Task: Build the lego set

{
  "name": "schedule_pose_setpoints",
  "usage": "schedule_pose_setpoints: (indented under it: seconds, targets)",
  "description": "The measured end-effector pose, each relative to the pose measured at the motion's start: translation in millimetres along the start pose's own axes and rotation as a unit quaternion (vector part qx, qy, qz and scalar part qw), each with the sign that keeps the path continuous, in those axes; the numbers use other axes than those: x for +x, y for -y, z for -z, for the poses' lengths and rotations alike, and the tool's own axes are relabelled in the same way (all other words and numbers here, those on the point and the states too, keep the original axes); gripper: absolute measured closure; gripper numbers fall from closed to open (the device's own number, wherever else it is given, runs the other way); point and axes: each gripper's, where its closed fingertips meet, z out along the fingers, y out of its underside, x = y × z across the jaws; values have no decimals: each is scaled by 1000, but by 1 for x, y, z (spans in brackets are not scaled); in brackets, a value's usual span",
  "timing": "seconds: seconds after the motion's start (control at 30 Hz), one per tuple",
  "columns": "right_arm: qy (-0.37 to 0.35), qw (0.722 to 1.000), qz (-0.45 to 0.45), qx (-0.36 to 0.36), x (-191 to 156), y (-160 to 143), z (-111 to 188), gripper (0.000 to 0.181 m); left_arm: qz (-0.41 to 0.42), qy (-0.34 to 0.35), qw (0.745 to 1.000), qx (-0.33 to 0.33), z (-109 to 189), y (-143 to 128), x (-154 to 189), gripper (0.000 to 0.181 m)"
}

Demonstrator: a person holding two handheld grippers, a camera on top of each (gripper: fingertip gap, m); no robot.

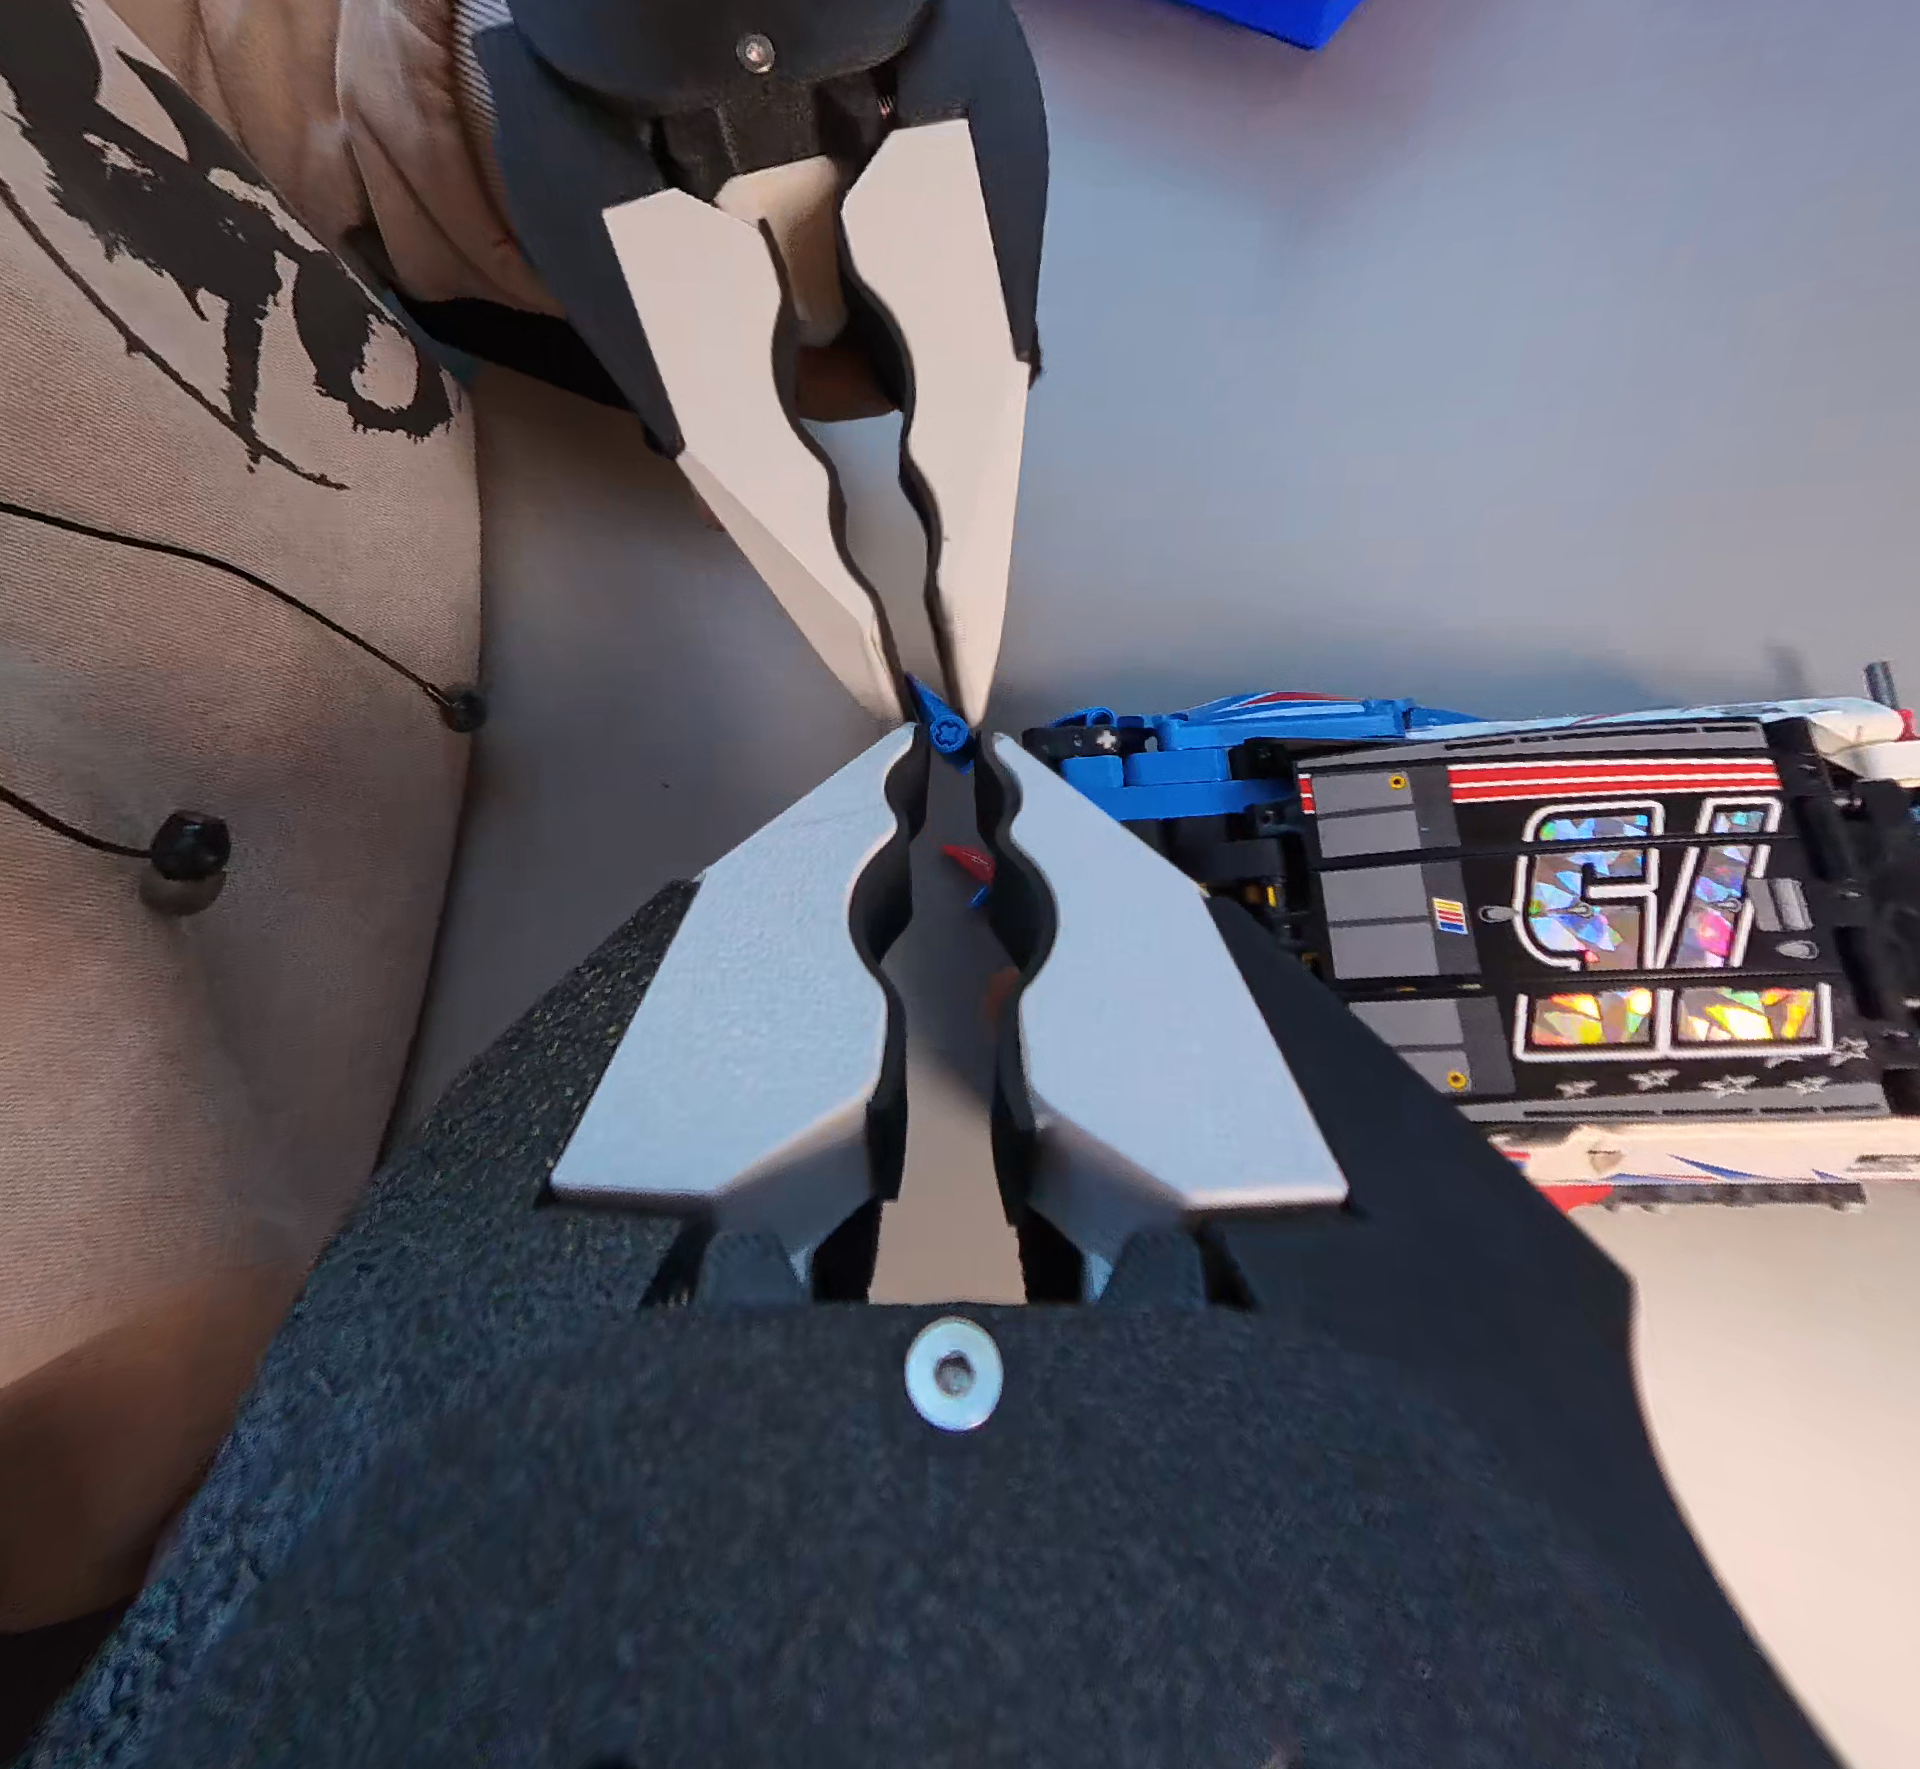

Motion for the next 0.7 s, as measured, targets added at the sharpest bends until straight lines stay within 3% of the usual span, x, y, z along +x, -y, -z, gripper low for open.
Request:
schedule_pose_setpoints:
  seconds: [0.23,0.33,0.43,0.53,0.7]
  targets:
    - [-24,999,43,22,5,2,12,169,8,12,1000,4,8,1,-11,178]
    - [-82,992,88,-39,29,-35,34,154,54,47,997,-4,20,-9,-34,178]
    - [-101,993,43,-45,36,-61,51,146,105,67,992,-17,27,-23,-50,178]
    - [-135,989,17,-62,43,-85,46,130,148,54,987,-31,22,-33,-50,178]
    - [-163,986,-12,-23,33,-77,28,150,172,55,983,-45,15,-42,-48,178]
